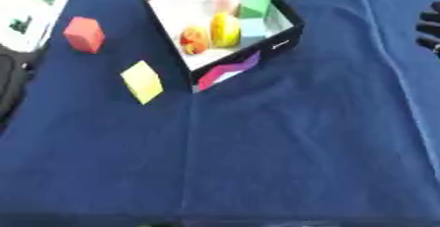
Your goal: Pick up objects on the table and place them in the box.
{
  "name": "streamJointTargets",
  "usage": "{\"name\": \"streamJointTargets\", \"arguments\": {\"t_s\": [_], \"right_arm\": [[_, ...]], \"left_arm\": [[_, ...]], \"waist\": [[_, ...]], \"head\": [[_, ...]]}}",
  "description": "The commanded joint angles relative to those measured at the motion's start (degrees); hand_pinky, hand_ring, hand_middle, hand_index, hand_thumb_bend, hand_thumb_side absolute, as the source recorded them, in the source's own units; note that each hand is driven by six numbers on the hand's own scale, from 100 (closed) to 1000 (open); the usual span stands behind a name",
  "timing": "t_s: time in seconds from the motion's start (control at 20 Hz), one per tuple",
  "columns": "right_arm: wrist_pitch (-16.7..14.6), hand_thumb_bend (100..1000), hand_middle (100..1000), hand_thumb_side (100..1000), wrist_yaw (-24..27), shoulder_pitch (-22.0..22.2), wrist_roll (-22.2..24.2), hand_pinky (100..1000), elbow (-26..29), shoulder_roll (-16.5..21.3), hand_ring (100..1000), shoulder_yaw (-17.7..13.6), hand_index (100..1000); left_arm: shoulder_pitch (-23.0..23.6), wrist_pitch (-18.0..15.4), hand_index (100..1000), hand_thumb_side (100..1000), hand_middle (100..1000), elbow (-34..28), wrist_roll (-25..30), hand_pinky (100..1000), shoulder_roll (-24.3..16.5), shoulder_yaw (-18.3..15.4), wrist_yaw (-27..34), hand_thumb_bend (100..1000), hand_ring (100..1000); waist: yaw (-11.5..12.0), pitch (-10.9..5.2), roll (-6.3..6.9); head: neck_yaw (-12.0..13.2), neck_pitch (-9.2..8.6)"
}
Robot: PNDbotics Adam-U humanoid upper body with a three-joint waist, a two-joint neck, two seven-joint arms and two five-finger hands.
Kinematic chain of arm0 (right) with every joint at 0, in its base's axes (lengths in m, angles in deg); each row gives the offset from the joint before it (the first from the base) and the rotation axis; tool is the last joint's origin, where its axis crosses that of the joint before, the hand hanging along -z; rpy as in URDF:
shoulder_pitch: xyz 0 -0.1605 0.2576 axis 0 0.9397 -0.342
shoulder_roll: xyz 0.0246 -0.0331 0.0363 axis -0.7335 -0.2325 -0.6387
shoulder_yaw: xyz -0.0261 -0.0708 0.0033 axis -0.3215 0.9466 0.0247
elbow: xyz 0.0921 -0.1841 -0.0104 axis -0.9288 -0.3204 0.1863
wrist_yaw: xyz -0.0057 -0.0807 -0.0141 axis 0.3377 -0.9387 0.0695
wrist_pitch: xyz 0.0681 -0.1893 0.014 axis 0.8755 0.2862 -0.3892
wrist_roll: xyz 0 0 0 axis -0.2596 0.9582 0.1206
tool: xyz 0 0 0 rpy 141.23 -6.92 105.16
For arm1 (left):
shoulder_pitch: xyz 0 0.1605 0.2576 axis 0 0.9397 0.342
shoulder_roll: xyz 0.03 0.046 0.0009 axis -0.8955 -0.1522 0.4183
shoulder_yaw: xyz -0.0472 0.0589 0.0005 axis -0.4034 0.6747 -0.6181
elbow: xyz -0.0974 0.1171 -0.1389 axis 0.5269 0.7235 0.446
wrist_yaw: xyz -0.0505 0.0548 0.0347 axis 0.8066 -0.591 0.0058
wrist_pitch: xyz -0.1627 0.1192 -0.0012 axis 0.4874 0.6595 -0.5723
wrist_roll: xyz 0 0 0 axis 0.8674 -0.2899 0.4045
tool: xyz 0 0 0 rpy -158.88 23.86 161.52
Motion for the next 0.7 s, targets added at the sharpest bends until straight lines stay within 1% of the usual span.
{"name": "streamJointTargets", "arguments": {"t_s": [0.05,0.15,0.2,0.3,0.35,0.4,0.45,0.5,0.55,0.6,0.7], "right_arm": [[-0.14,100,761,778,-0.24,-0.44,-0.36,838,1.06,1.98,831,-0.74,846],[-0.14,100,761,778,-0.24,-0.41,-0.45,838,1.15,2.01,831,-0.79,846],[-0.11,100,761,775,-0.27,-0.37,-0.49,837,1.16,2.04,830,-0.81,846],[-0.08,100,761,776,-0.38,-0.32,-0.53,837,1.26,2.11,830,-0.82,846],[-0.09,100,761,777,-0.43,-0.28,-0.53,837,1.33,2.14,830,-0.82,845],[-0.09,100,761,777,-0.46,-0.25,-0.54,837,1.39,2.16,830,-0.82,845],[-0.06,100,760,780,-0.48,-0.21,-0.56,837,1.41,2.15,830,-0.81,845],[-0.02,100,760,780,-0.49,-0.2,-0.58,837,1.39,2.13,830,-0.78,845],[0.01,100,760,780,-0.5,-0.2,-0.59,837,1.37,2.09,830,-0.76,845],[0.02,100,760,780,-0.5,-0.2,-0.63,837,1.39,2.04,829,-0.79,845],[0.14,100,759,785,-0.53,-0.14,-0.78,836,1.33,1.95,828,-0.82,844]], "left_arm": [[0.28,-0.51,809,197,718,-2.06,1.29,827,-6.07,-2.09,3.02,100,777],[1.16,-1.66,809,198,719,-2.33,2.4,827,-8.2,-2.76,4.37,100,778],[1.56,-2.48,823,194,738,-2.21,3.3,845,-9.4,-2.79,4.82,100,797],[2.17,-5.24,826,185,748,-0.86,6.41,858,-12.2,-3.11,5.13,110,810],[2.28,-6.44,825,166,765,0.23,7.73,875,-13.15,-3.29,4.86,169,828],[2.24,-7.65,825,166,765,1.39,8.93,875,-13.78,-3.43,4.39,169,828],[2.21,-8.86,820,164,787,2.42,10.12,889,-14.19,-3.39,3.79,259,847],[2.13,-10.57,832,196,801,3.46,11.92,898,-14.51,-3.04,2.88,290,857],[1.93,-12.54,844,255,806,4.46,13.7,900,-14.67,-2.84,1.92,305,860],[1.72,-14.46,849,262,808,5.32,15.07,903,-14.86,-2.78,0.63,341,862],[1.2,-17.07,847,270,805,7.07,16.57,902,-14.83,-2.76,-1.95,357,862]], "waist": [[0.12,-1.11,0.0],[0.1,-1.0,0.0],[0.13,-0.93,0.02],[0.12,-0.81,0.04],[0.14,-0.78,0.05],[0.13,-0.77,0.04],[0.13,-0.74,0.02],[0.09,-0.7,-0.02],[0.06,-0.67,-0.06],[0.04,-0.62,-0.1],[0.03,-0.5,-0.19]], "head": [[-0.62,-0.81],[-0.77,-0.92],[-0.92,-0.99],[-1.15,-1.11],[-1.31,-1.18],[-1.46,-1.24],[-1.75,-1.3],[-2.02,-1.33],[-2.16,-1.38],[-2.3,-1.43],[-2.73,-1.65]]}}
